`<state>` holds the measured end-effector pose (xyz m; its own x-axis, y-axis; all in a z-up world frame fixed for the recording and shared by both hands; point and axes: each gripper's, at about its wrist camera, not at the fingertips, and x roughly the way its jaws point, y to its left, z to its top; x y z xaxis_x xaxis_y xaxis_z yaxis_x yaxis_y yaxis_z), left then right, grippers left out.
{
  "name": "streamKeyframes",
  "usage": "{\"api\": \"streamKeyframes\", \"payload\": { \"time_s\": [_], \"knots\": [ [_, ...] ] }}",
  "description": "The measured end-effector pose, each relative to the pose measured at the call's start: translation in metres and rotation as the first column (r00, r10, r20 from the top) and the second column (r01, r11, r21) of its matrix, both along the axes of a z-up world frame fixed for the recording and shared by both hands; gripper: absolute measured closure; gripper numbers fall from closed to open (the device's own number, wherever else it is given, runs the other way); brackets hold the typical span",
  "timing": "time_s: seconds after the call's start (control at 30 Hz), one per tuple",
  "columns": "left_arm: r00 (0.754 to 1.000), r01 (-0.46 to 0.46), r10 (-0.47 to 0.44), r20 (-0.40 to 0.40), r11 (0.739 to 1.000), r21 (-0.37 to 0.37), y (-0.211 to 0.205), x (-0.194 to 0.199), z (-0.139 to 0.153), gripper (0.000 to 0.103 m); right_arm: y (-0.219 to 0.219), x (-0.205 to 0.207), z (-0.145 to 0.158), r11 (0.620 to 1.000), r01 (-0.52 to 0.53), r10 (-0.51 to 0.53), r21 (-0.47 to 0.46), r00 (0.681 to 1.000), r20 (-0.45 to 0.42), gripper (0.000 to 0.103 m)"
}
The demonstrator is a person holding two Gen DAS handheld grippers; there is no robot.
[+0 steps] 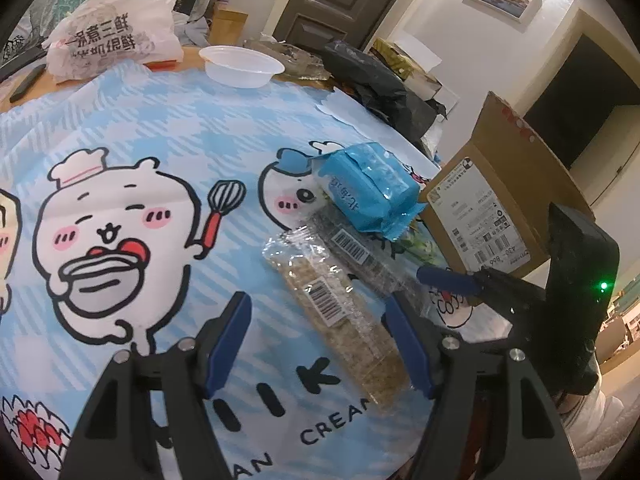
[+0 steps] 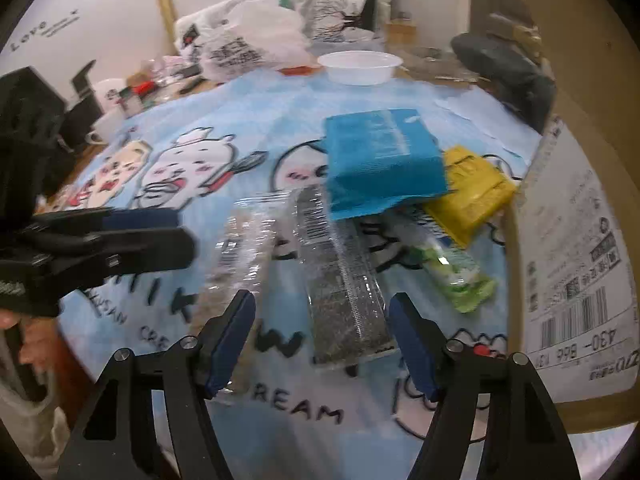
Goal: Organize snacks
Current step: 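Grasp the clear granola bar pack with the left gripper while the right grasps the dark seaweed pack, then lift both packs over the box and open both grippers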
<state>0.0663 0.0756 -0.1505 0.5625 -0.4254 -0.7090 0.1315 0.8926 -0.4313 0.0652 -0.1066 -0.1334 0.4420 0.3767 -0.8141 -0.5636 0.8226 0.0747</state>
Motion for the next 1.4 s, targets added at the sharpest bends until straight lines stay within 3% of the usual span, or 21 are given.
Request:
{"api": "streamKeyframes", "payload": {
  "time_s": [0.07, 0.13, 0.23, 0.4, 0.47, 0.53, 0.67, 0.83, 1.03, 1.4],
  "knots": [
    [1.0, 0.004, -0.004, -0.006, 1.0, -0.002, 0.0, -0.001, -0.001, 0.036, 0.001, 0.002, -0.001, 1.0, 0.01, -0.01, -0.014, 1.0, 0.025, 0.043],
    [1.0, 0.009, -0.009, -0.011, 1.0, 0.0, -0.003, -0.003, -0.003, 0.037, 0.002, 0.007, -0.004, 1.0, 0.014, -0.014, -0.013, 1.0, 0.027, 0.057],
    [1.0, 0.019, -0.019, -0.016, 1.0, 0.005, -0.008, -0.005, -0.003, 0.037, 0.003, 0.006, -0.007, 0.999, 0.006, -0.004, -0.038, 0.999, 0.049, 0.065],
    [0.998, 0.047, -0.045, -0.04, 0.998, 0.049, -0.029, -0.004, -0.007, 0.038, -0.004, -0.016, -0.001, 0.998, 0.006, -0.002, -0.059, 0.998, 0.07, 0.066],
    [0.998, 0.04, -0.037, -0.044, 0.996, 0.075, -0.037, -0.003, -0.008, 0.045, -0.009, -0.025, 0.001, 0.997, 0.018, -0.012, -0.071, 0.997, 0.082, 0.066],
    [0.999, 0.01, -0.005, -0.039, 0.99, 0.141, -0.049, 0.0, -0.01, 0.051, -0.018, -0.035, 0.002, 0.997, 0.038, -0.032, -0.071, 0.996, 0.082, 0.066],
    [1.0, -0.009, 0.015, -0.023, 0.972, 0.233, -0.065, 0.004, -0.009, 0.052, -0.032, -0.052, -0.001, 0.995, 0.064, -0.057, -0.077, 0.994, 0.097, 0.066],
    [1.0, 0.015, -0.015, -0.003, 0.945, 0.327, -0.08, 0.002, -0.011, 0.056, -0.04, -0.059, -0.004, 0.996, 0.072, -0.065, -0.062, 0.993, 0.1, 0.066],
    [0.994, 0.103, -0.106, -0.011, 0.93, 0.352, -0.068, -0.014, -0.01, 0.056, -0.04, -0.061, -0.004, 0.997, 0.062, -0.057, -0.052, 0.994, 0.093, 0.065],
    [0.992, 0.127, -0.128, -0.02, 0.922, 0.365, -0.043, -0.038, -0.011, 0.057, -0.028, -0.059, -0.004, 0.999, -0.015, 0.018, -0.041, 0.998, 0.068, 0.064]
  ]
}}
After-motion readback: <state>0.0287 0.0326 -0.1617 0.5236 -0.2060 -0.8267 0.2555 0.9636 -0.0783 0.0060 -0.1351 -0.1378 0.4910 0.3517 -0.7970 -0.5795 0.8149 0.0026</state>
